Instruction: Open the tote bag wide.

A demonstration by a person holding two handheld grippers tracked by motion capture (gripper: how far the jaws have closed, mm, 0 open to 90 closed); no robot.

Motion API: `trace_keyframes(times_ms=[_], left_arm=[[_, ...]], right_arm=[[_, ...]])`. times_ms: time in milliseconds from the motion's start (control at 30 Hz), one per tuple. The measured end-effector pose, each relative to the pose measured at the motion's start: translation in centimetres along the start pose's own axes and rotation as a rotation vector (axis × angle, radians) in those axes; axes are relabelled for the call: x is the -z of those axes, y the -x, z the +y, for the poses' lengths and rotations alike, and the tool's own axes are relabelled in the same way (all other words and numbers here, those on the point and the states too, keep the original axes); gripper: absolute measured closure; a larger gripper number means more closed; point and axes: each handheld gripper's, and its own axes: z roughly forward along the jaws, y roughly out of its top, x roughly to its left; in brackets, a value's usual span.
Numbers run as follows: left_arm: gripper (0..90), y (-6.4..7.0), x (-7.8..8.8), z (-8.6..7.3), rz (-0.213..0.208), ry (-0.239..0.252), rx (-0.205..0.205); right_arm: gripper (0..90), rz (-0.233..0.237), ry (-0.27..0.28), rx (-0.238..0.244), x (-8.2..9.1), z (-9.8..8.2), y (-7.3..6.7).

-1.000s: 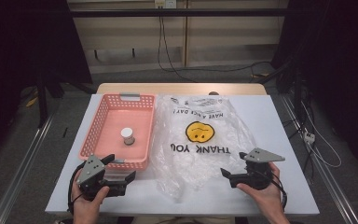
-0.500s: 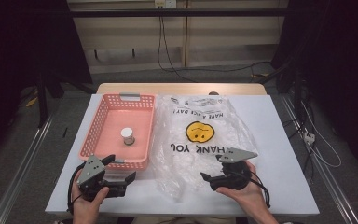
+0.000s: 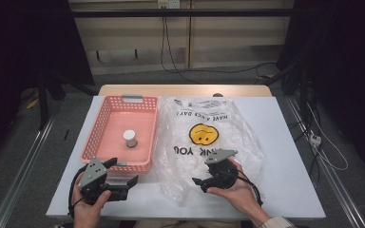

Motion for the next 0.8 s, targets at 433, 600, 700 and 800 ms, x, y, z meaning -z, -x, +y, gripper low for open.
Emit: trace_keyframes(times_ms=[433, 600, 700, 800], left_arm=[[5.5, -0.1, 0.0, 0.0, -0.001, -0.002, 0.0], [5.6, 0.0, -0.1, 0.0, -0.001, -0.003, -0.002], [5.6, 0.0, -0.1, 0.0, -0.003, -0.005, -0.005], [5.6, -0.1, -0.1, 0.0, -0.001, -0.006, -0.005]], right_arm=[[35.6, -0.018, -0.079, 0.03, -1.2, -0.9, 0.2], [49.2, -0.024, -0.077, -0.001, -1.0, -0.9, 0.8], [56.3, -0.038, -0.075, -0.011, -1.0, -0.9, 1.0], [63.0, -0.047, -0.075, -0.024, -0.9, -0.9, 1.1]])
